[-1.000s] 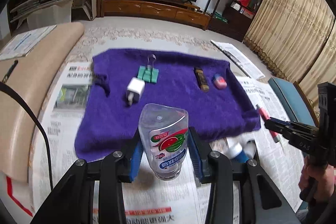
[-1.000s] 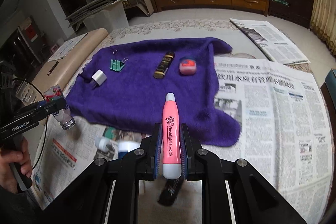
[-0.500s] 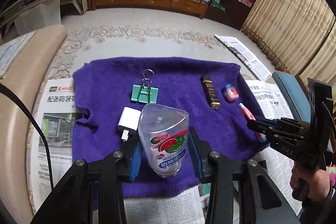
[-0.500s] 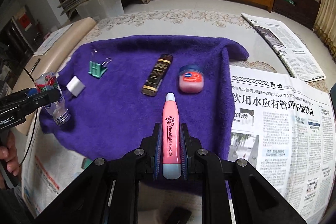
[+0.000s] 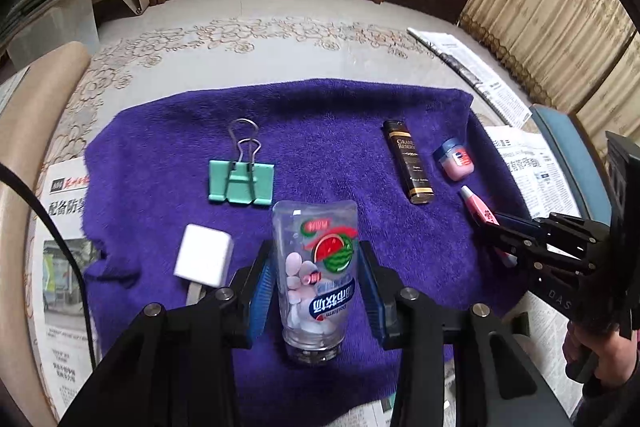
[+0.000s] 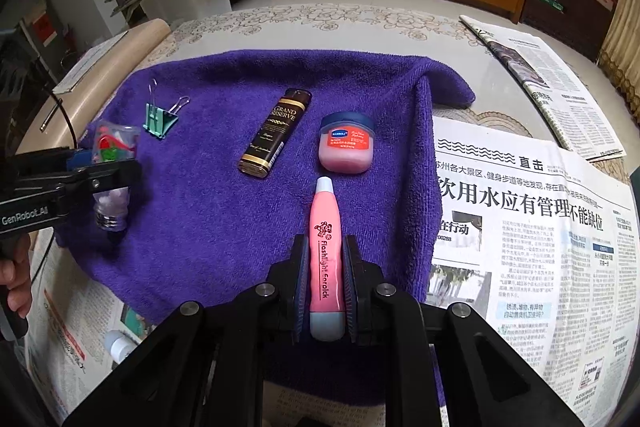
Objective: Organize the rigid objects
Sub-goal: 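Lower the pill bottle and pink tube onto the towel, opening both tools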
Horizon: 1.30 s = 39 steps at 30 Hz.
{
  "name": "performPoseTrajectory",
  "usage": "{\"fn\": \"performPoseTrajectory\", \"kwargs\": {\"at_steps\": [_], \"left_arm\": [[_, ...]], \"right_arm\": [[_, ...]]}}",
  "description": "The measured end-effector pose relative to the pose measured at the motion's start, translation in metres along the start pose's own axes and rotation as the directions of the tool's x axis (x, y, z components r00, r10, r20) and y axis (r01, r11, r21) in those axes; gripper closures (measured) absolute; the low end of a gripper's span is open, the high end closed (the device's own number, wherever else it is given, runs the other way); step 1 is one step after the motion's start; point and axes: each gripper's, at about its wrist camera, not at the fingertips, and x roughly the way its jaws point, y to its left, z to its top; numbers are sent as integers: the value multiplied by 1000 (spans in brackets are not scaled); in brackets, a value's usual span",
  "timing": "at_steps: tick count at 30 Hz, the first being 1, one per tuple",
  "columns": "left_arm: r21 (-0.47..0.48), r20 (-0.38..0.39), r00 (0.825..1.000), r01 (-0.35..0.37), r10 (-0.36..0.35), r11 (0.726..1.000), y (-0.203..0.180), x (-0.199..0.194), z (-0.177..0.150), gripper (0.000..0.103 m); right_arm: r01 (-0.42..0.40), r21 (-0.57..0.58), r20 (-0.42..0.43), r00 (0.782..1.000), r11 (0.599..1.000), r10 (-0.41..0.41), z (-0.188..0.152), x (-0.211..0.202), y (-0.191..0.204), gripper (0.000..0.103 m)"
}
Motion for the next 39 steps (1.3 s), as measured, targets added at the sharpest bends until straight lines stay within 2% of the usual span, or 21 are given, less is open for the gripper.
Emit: {"fn": "performPoseTrajectory", "kwargs": {"at_steps": [5,13,18,21,23,24,25,26,27,28,29,34,39], "left_arm": [[30,-29,999,-35,36,999,-6,17,2,65],[138,-19,991,-132,136,982,-23,24,0,64],[137,-13,992,-125,128,983,-22,20,-2,64],[131,8,992,-128,128,983,-21,13,-5,56],[133,40,990,-137,133,982,-22,3,-8,41],[131,62,989,-141,134,981,-23,-5,-11,37],[126,82,988,-143,133,982,-24,-14,-14,29],[122,93,987,-141,130,982,-24,-19,-16,21],[114,107,987,-133,121,984,-25,-27,-20,18],[104,120,987,-123,110,987,-27,-36,-24,8],[96,130,986,-117,104,989,-28,-43,-29,0],[77,134,988,-93,82,993,-43,-66,-56,0],[65,86,991,-108,103,992,-57,-63,-91,0]], "right_arm": [[8,-18,13,1000,1000,-8,2,4,1,86],[25,-87,18,1000,996,-23,3,7,7,84],[-22,-96,7,1000,995,23,1,4,5,74],[-43,-66,36,998,997,46,-2,-10,1,52],[-59,-50,80,995,997,63,-6,-26,2,45],[-65,-40,99,993,997,69,-8,-36,1,37],[-66,-30,111,991,997,69,-9,-43,1,26],[-66,-18,125,990,998,68,-10,-52,1,18],[-66,-2,137,988,998,66,-13,-60,0,4],[-70,15,146,987,997,67,-16,-69,-2,0],[-77,27,150,986,997,72,-20,-77,-3,0],[-37,70,146,989,997,27,-41,-107,-8,0],[-6,100,123,992,995,-7,-73,-123,-11,0]]}}
